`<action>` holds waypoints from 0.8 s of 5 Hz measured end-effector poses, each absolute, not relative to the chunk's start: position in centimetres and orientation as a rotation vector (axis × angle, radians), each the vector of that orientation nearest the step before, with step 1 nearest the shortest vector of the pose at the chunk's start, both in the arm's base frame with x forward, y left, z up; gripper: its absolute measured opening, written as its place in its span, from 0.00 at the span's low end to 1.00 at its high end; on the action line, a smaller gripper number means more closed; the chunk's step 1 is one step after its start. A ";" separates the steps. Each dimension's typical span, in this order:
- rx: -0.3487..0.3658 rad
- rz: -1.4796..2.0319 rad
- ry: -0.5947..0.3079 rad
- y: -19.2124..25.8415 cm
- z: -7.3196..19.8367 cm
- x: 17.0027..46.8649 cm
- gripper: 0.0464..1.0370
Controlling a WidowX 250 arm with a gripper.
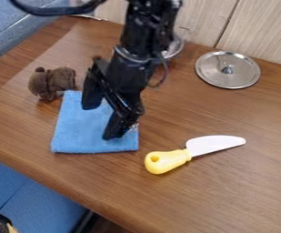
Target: Move the blue cloth in between the silver lid and the yellow knife
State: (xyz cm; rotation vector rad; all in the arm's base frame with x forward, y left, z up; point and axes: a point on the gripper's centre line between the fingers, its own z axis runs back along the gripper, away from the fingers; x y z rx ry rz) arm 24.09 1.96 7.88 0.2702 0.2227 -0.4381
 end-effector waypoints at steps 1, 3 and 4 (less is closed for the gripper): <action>0.161 -0.451 0.165 2.6 7.5 23.7 0.96; 0.084 -0.452 0.102 3.2 6.8 23.5 0.96; 0.083 -0.463 0.075 3.0 6.5 23.9 0.96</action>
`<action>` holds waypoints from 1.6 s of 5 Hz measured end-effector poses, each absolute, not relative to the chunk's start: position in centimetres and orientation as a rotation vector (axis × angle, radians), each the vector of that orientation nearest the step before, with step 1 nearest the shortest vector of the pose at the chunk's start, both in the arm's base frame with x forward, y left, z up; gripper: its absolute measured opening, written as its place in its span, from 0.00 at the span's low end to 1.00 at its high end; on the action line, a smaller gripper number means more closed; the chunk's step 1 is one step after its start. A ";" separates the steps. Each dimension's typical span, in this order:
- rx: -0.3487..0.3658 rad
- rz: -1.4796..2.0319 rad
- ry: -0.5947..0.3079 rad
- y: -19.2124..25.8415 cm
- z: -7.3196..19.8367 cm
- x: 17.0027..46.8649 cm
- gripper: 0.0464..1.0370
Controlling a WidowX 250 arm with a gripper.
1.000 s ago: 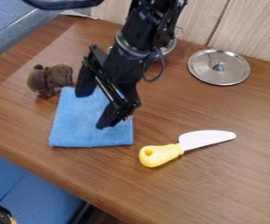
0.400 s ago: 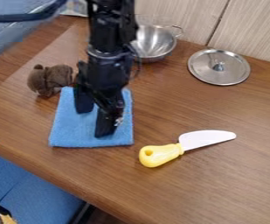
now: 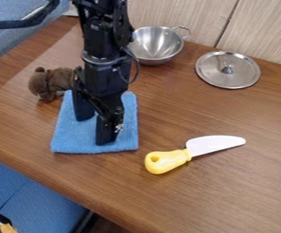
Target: Move the blue cloth in between the silver lid and the yellow knife
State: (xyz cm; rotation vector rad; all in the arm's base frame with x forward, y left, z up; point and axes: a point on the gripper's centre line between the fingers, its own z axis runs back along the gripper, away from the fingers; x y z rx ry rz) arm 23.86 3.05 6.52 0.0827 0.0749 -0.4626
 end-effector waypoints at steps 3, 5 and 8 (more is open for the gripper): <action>0.073 -0.575 -0.003 -1.6 6.7 28.0 0.96; 0.031 -0.677 -0.060 -7.2 6.8 31.6 0.96; 0.019 -0.807 -0.076 -12.0 6.7 33.7 0.96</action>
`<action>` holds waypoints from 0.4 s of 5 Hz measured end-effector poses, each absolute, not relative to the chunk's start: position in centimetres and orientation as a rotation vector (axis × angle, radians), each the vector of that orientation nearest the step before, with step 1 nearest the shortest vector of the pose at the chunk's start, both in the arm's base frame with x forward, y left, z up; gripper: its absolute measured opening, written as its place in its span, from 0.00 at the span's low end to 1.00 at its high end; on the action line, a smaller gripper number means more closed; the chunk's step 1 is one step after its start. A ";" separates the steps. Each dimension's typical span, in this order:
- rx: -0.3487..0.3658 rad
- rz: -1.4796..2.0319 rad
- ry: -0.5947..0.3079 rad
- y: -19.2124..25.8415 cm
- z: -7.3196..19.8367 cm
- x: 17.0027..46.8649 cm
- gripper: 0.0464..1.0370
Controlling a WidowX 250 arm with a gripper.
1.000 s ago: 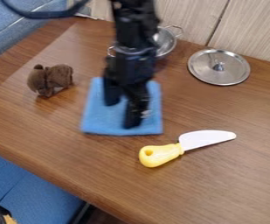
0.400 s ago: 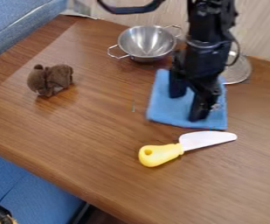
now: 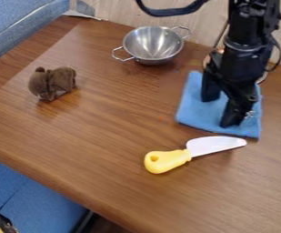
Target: Move the blue cloth in between the silver lid and the yellow knife
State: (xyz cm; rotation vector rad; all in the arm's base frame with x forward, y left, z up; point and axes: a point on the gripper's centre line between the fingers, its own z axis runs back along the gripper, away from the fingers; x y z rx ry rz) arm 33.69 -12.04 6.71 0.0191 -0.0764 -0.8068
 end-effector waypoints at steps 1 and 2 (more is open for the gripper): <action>0.027 -0.809 -0.078 -12.1 6.8 33.8 0.96; 0.035 -0.809 -0.073 -11.9 6.9 33.7 0.96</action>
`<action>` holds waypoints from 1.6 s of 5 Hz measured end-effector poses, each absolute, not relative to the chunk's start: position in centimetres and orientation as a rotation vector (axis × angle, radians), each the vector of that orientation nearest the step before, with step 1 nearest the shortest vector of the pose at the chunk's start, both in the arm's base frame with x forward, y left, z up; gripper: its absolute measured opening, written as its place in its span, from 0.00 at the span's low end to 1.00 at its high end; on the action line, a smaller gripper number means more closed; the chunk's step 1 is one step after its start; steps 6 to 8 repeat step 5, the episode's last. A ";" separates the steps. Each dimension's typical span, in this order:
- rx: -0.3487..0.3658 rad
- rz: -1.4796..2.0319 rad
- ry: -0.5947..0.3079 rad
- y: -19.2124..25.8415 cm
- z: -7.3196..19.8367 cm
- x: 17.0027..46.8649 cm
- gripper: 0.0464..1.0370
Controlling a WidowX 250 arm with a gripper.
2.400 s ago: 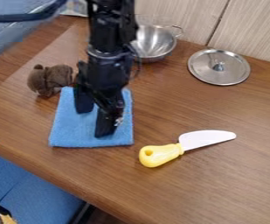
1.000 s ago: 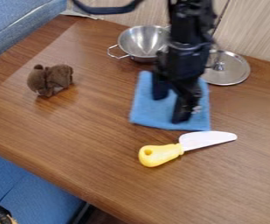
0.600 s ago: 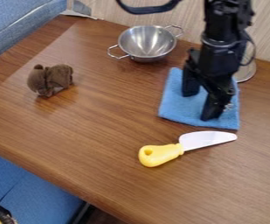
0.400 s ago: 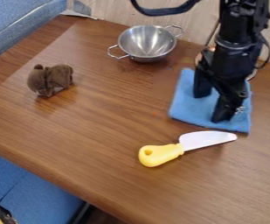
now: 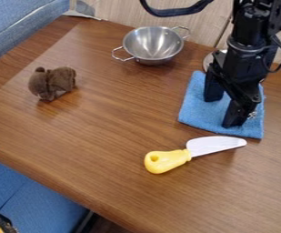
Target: Move the blue cloth in between the silver lid and the yellow knife
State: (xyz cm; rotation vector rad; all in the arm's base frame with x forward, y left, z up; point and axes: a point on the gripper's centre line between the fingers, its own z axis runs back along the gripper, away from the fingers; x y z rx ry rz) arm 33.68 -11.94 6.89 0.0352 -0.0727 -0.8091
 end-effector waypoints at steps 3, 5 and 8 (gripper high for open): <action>0.098 -0.736 -0.163 -10.6 12.5 33.2 0.96; 0.100 -0.711 -0.258 -10.1 15.8 32.8 0.96; 0.100 -0.711 -0.258 -10.1 15.8 32.8 0.96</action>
